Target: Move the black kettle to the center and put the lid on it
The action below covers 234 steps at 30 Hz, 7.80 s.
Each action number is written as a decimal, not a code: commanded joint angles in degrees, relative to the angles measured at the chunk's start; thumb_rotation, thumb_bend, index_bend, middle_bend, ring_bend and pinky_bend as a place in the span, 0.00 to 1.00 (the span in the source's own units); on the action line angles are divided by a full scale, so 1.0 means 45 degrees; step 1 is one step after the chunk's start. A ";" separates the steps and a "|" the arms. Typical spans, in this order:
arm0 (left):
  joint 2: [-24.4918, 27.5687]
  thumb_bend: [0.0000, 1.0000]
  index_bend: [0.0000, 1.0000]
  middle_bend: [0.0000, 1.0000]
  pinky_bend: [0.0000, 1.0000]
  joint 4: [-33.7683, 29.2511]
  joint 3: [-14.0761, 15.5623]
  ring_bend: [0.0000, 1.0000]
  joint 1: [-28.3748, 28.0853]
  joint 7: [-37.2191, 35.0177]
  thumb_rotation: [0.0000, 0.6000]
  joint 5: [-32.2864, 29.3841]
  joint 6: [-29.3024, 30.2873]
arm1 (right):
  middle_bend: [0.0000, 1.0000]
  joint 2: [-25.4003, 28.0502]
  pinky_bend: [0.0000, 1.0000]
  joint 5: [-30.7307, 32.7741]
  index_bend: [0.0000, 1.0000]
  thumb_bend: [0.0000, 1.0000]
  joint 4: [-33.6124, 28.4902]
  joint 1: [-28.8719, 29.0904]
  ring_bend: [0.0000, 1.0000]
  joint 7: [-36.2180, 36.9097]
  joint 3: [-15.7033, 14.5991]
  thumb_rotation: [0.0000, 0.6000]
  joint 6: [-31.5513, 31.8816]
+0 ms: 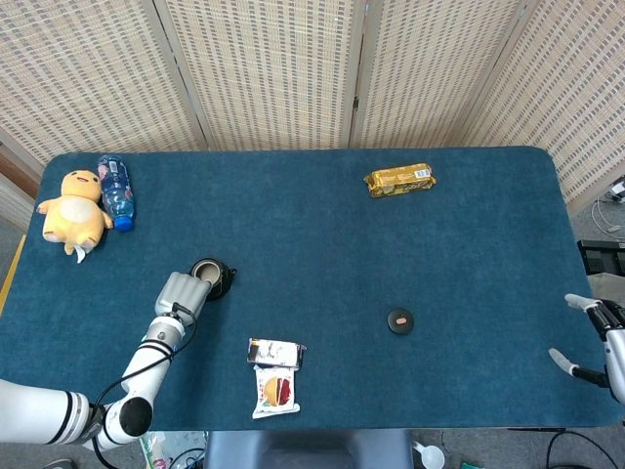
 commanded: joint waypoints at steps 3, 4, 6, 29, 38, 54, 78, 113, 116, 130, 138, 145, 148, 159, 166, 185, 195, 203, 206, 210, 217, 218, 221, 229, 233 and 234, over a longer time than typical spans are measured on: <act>0.0023 1.00 0.34 0.40 0.74 0.0014 -0.0046 0.33 -0.0001 -0.0039 1.00 -0.0019 -0.0068 | 0.32 -0.0007 0.27 -0.0002 0.26 0.01 -0.0004 0.0008 0.24 -0.0014 -0.0001 1.00 -0.0013; 0.0025 1.00 0.34 0.40 0.74 0.0017 -0.0047 0.33 -0.0003 -0.0035 1.00 -0.0022 -0.0075 | 0.32 -0.0007 0.27 0.0003 0.26 0.01 -0.0004 0.0010 0.24 -0.0024 -0.0002 1.00 -0.0021; 0.0027 1.00 0.34 0.40 0.74 0.0026 -0.0052 0.33 -0.0006 -0.0033 1.00 -0.0040 -0.0096 | 0.32 -0.0007 0.27 0.0006 0.26 0.01 -0.0007 0.0015 0.24 -0.0030 -0.0003 1.00 -0.0033; -0.0168 1.00 0.37 0.45 0.74 0.0333 -0.0066 0.34 -0.0138 0.0058 1.00 -0.0323 -0.0335 | 0.32 0.0017 0.27 0.0064 0.26 0.01 0.0009 0.0022 0.24 0.0056 0.0016 1.00 -0.0068; -0.0182 1.00 0.41 0.51 0.74 0.0360 -0.0033 0.36 -0.0105 0.0006 1.00 -0.0225 -0.0310 | 0.32 0.0024 0.27 0.0067 0.26 0.01 0.0007 0.0017 0.24 0.0078 0.0017 1.00 -0.0062; -0.0164 1.00 0.52 0.66 0.74 0.0124 -0.0028 0.43 -0.0082 0.0186 1.00 -0.0022 0.0173 | 0.32 0.0041 0.27 0.0046 0.26 0.01 0.0023 -0.0005 0.24 0.0156 0.0019 1.00 -0.0012; 0.0389 1.00 0.60 0.74 0.72 -0.0842 -0.0297 0.48 0.0094 0.0052 1.00 0.0538 0.0607 | 0.32 0.0075 0.27 0.0027 0.26 0.01 0.0063 -0.0032 0.24 0.0307 0.0022 1.00 0.0032; 0.1008 1.00 0.61 0.76 0.69 -0.2703 -0.1103 0.48 -0.0798 0.0257 1.00 0.0155 0.0808 | 0.32 0.0196 0.27 0.0045 0.26 0.01 0.0168 -0.0066 0.24 0.0771 0.0031 1.00 0.0043; 0.1018 1.00 0.61 0.76 0.69 -0.2803 -0.1239 0.48 -0.0994 0.0350 1.00 -0.0063 0.0811 | 0.32 0.0214 0.27 0.0039 0.26 0.01 0.0202 -0.0072 0.24 0.0876 0.0031 1.00 0.0050; 0.0539 1.00 0.62 0.78 0.69 -0.2259 -0.1814 0.49 -0.2058 0.0757 1.00 -0.1291 0.0441 | 0.32 0.0369 0.27 0.0147 0.26 0.01 0.0325 -0.0027 0.24 0.1416 0.0073 1.00 -0.0094; 0.0443 1.00 0.63 0.78 0.69 -0.1668 -0.2297 0.49 -0.2805 0.0890 1.00 -0.2187 -0.0128 | 0.32 0.0445 0.27 0.0370 0.26 0.01 0.0409 0.0018 0.24 0.1736 0.0145 1.00 -0.0268; 0.0404 1.00 0.64 0.79 0.69 -0.0992 -0.2613 0.50 -0.3355 0.0767 1.00 -0.2920 -0.0849 | 0.32 0.0509 0.27 0.0517 0.26 0.01 0.0449 0.0110 0.24 0.1902 0.0186 1.00 -0.0511; 0.0307 1.00 0.64 0.79 0.69 -0.0765 -0.2653 0.50 -0.3549 0.0737 1.00 -0.3017 -0.0984 | 0.32 0.0542 0.27 0.0565 0.26 0.01 0.0451 0.0152 0.24 0.1965 0.0207 1.00 -0.0598; -0.0381 1.00 0.65 0.80 0.69 0.0046 -0.2833 0.50 -0.4389 0.0713 1.00 -0.3611 -0.1192 | 0.32 0.0654 0.27 0.0518 0.26 0.01 0.0547 0.0204 0.24 0.2357 0.0206 1.00 -0.0686; -0.0810 1.00 0.64 0.81 0.69 0.0394 -0.2877 0.51 -0.4906 0.0880 1.00 -0.3924 -0.1227 | 0.32 0.0701 0.27 0.0541 0.26 0.01 0.0649 0.0172 0.24 0.2649 0.0215 1.00 -0.0651; -0.1794 1.00 0.64 0.81 0.69 0.1237 -0.2940 0.51 -0.5264 0.0331 1.00 -0.3528 -0.1197 | 0.32 0.0756 0.27 0.0548 0.26 0.01 0.0790 0.0165 0.24 0.3024 0.0215 1.00 -0.0670; -0.2185 1.00 0.64 0.81 0.69 0.1461 -0.2955 0.51 -0.5223 -0.0020 1.00 -0.3008 -0.1065 | 0.32 0.0760 0.27 0.0553 0.26 0.01 0.0788 0.0164 0.24 0.3033 0.0213 1.00 -0.0667; -0.2483 1.00 0.64 0.80 0.69 0.1728 -0.2801 0.51 -0.5250 0.0100 1.00 -0.3034 -0.0986 | 0.32 0.0752 0.27 0.0503 0.26 0.01 0.0791 0.0178 0.24 0.2998 0.0190 1.00 -0.0679; -0.2531 1.00 0.64 0.80 0.69 0.1719 -0.2782 0.51 -0.5239 0.0136 1.00 -0.3001 -0.0894 | 0.32 0.0745 0.27 0.0518 0.26 0.01 0.0788 0.0177 0.24 0.2987 0.0198 1.00 -0.0672; -0.2530 1.00 0.63 0.79 0.69 0.1632 -0.2748 0.50 -0.5199 0.0183 1.00 -0.2987 -0.0810 | 0.32 0.0739 0.27 0.0505 0.26 0.01 0.0775 0.0185 0.24 0.2951 0.0186 1.00 -0.0685; -0.2679 1.00 0.60 0.77 0.69 0.1701 -0.2669 0.49 -0.5119 0.0236 1.00 -0.3054 -0.0827 | 0.32 0.0727 0.27 0.0484 0.26 0.01 0.0732 0.0189 0.24 0.2858 0.0174 1.00 -0.0677; -0.2694 1.00 0.60 0.77 0.69 0.1716 -0.2666 0.49 -0.5115 0.0248 1.00 -0.3064 -0.0832 | 0.32 0.0725 0.27 0.0485 0.26 0.01 0.0731 0.0188 0.24 0.2852 0.0173 1.00 -0.0676; -0.2729 1.00 0.60 0.77 0.69 0.1737 -0.2656 0.49 -0.5085 0.0262 1.00 -0.3049 -0.0835 | 0.32 0.0725 0.27 0.0495 0.26 0.01 0.0734 0.0186 0.24 0.2858 0.0174 1.00 -0.0676; -0.2674 1.00 0.58 0.77 0.69 0.1655 -0.2662 0.48 -0.5022 0.0328 1.00 -0.3065 -0.0861 | 0.32 0.0725 0.27 0.0494 0.26 0.01 0.0734 0.0183 0.24 0.2860 0.0174 1.00 -0.0662; -0.2648 1.00 0.57 0.77 0.69 0.1622 -0.2642 0.48 -0.4969 0.0318 1.00 -0.3034 -0.0881 | 0.32 0.0719 0.27 0.0501 0.26 0.01 0.0730 0.0182 0.24 0.2845 0.0174 1.00 -0.0663; -0.2640 1.00 0.56 0.77 0.69 0.1619 -0.2622 0.47 -0.4966 0.0343 1.00 -0.3057 -0.0897 | 0.32 0.0717 0.27 0.0496 0.26 0.01 0.0728 0.0185 0.24 0.2837 0.0173 1.00 -0.0665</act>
